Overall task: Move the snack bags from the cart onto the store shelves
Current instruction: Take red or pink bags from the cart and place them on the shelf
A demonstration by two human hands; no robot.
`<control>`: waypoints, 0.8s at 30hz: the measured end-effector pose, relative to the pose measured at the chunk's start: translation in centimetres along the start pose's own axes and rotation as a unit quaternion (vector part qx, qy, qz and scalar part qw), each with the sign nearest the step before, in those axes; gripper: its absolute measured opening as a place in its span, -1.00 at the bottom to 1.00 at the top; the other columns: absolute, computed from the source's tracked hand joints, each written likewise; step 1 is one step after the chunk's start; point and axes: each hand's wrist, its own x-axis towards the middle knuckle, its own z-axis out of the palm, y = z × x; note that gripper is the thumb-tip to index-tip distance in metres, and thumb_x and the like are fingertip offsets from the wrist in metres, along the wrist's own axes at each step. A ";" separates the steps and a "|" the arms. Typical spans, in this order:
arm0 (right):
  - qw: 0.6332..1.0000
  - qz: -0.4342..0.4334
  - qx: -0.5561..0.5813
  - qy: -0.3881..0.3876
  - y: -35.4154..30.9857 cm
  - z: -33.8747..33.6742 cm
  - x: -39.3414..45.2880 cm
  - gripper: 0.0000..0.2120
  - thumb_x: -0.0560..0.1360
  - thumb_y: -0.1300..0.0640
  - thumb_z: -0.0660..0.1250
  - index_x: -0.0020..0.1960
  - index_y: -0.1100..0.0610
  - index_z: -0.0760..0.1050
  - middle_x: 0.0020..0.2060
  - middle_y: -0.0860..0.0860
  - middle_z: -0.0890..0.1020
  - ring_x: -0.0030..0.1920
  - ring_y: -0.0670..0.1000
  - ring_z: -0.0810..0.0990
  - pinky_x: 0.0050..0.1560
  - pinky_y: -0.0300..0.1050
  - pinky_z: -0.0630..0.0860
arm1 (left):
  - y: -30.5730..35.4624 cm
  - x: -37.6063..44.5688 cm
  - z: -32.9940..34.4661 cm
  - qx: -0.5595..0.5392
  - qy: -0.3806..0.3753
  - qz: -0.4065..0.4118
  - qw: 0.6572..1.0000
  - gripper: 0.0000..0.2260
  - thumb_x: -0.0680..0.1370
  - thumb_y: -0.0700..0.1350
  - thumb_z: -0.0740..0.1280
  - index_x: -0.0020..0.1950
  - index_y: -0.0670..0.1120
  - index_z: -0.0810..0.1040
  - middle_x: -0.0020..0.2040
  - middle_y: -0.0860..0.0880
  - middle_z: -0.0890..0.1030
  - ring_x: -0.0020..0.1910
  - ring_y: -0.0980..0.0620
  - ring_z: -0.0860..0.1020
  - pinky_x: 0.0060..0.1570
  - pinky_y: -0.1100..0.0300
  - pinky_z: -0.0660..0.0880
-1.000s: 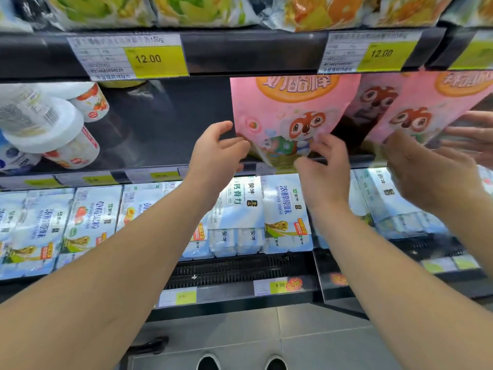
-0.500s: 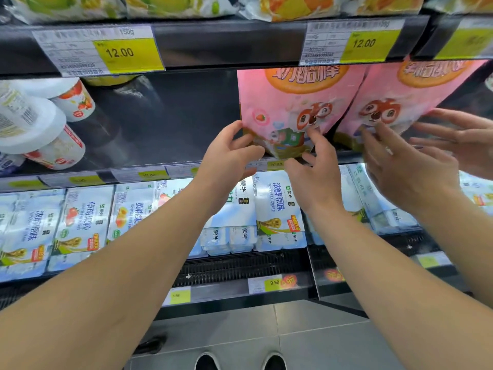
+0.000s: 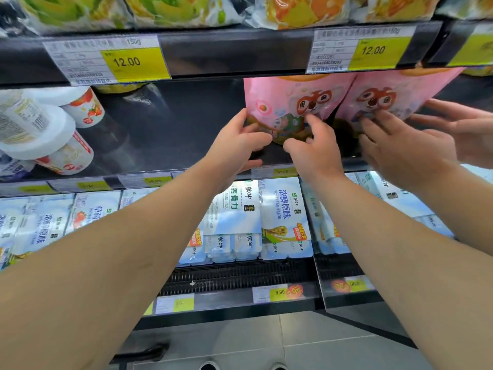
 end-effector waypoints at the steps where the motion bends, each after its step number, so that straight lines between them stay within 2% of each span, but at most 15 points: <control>1: 1.000 0.000 -0.008 -0.001 -0.1 -0.1 0.2 -0.32 0.44 0.12 0.34 0.52 0.00 0.24 0.44 -0.01 0.28 0.37 0.03 0.36 0.40 0.03 0.36 | 0.1 0.2 0.0 0.001 0.002 -0.001 1.000 -0.55 0.52 -0.22 0.33 0.32 0.18 0.39 0.21 0.14 0.59 0.25 -0.01 0.53 0.22 -0.13 0.53; 4: 1.000 0.006 -0.017 -0.005 -0.1 -0.1 -0.2 -0.31 0.43 0.12 0.34 0.53 -0.01 0.24 0.45 -0.03 0.28 0.40 0.02 0.36 0.41 0.05 0.36 | 0.1 0.1 -0.2 0.007 0.019 -0.019 1.000 -0.47 0.53 -0.20 0.35 0.46 0.09 0.32 0.23 0.14 0.55 0.23 -0.04 0.53 0.22 -0.10 0.53; 7: 0.999 0.003 -0.034 -0.003 0.3 -0.3 -2.2 -0.35 0.44 0.15 0.30 0.51 -0.03 0.26 0.46 -0.06 0.29 0.41 0.00 0.36 0.40 0.07 0.37 | -0.7 -1.2 -0.5 0.008 0.050 -0.038 0.998 -0.31 0.54 -0.19 0.36 0.59 0.00 0.10 0.45 -0.02 0.40 0.24 -0.05 0.53 0.19 -0.04 0.56; 11: 0.995 -0.025 -0.091 -0.018 0.8 -0.3 -5.6 -0.43 0.48 0.16 0.29 0.47 0.01 0.32 0.43 -0.03 0.35 0.38 0.00 0.38 0.39 -0.02 0.35 | -2.3 -4.6 -1.4 0.054 0.099 -0.047 0.993 -0.43 0.54 -0.14 0.35 0.53 -0.03 0.26 0.39 -0.01 0.48 0.20 0.02 0.56 0.18 0.00 0.57; 15: 0.985 -0.057 -0.133 -0.090 0.7 0.7 -9.9 -0.46 0.48 0.17 0.31 0.46 0.04 0.35 0.40 0.00 0.40 0.39 0.02 0.37 0.39 -0.04 0.31 | -4.4 -10.1 -3.2 0.128 0.131 -0.064 0.981 -0.54 0.53 -0.07 0.37 0.44 -0.01 0.43 0.32 0.02 0.55 0.23 0.06 0.54 0.24 0.02 0.50; 20: 0.959 -0.117 -0.174 -0.189 -0.1 2.7 -15.4 -0.48 0.48 0.16 0.32 0.43 0.03 0.38 0.38 -0.03 0.43 0.38 0.00 0.38 0.25 -0.24 0.23 | -7.1 -17.8 -6.0 0.173 0.175 -0.111 0.963 -0.50 0.50 0.04 0.38 0.43 0.00 0.43 0.32 0.02 0.55 0.27 0.03 0.52 0.30 -0.01 0.45; 24: 0.933 -0.157 -0.193 -0.260 -2.2 5.2 -20.3 -0.51 0.49 0.15 0.31 0.41 0.02 0.40 0.37 -0.03 0.44 0.38 -0.01 0.37 0.23 -0.26 0.21 | -8.4 -24.3 -9.4 0.158 0.230 -0.117 0.953 -0.62 0.56 -0.02 0.37 0.37 0.00 0.49 0.28 0.05 0.57 0.22 0.08 0.53 0.31 0.04 0.43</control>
